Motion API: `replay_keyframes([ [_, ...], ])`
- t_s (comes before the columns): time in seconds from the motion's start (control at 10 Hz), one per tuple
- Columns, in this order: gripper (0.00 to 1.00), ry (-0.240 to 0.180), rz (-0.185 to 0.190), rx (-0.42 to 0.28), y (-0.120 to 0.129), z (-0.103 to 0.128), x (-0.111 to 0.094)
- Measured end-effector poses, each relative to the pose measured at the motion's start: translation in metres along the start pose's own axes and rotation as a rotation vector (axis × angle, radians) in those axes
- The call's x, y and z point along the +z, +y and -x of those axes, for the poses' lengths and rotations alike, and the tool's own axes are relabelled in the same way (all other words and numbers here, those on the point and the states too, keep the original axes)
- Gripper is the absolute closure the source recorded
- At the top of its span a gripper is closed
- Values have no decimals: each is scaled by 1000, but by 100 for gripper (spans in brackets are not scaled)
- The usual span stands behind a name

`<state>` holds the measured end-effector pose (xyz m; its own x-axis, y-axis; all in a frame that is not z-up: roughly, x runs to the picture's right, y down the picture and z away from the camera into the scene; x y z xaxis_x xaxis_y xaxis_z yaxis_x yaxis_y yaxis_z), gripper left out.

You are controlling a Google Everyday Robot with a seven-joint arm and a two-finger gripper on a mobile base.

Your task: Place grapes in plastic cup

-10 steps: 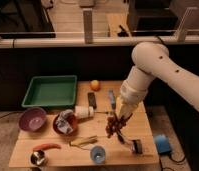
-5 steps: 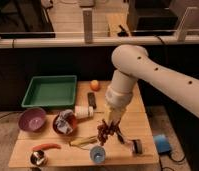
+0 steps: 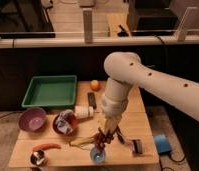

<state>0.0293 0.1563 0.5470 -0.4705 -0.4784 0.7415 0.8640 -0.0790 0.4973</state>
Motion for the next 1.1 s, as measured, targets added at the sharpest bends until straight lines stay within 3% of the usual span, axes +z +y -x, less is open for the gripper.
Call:
replay_keyframes([
  [0.7, 97, -76, 14, 12, 3, -10, 42],
  [1.1, 97, -104, 63, 41, 14, -17, 72],
])
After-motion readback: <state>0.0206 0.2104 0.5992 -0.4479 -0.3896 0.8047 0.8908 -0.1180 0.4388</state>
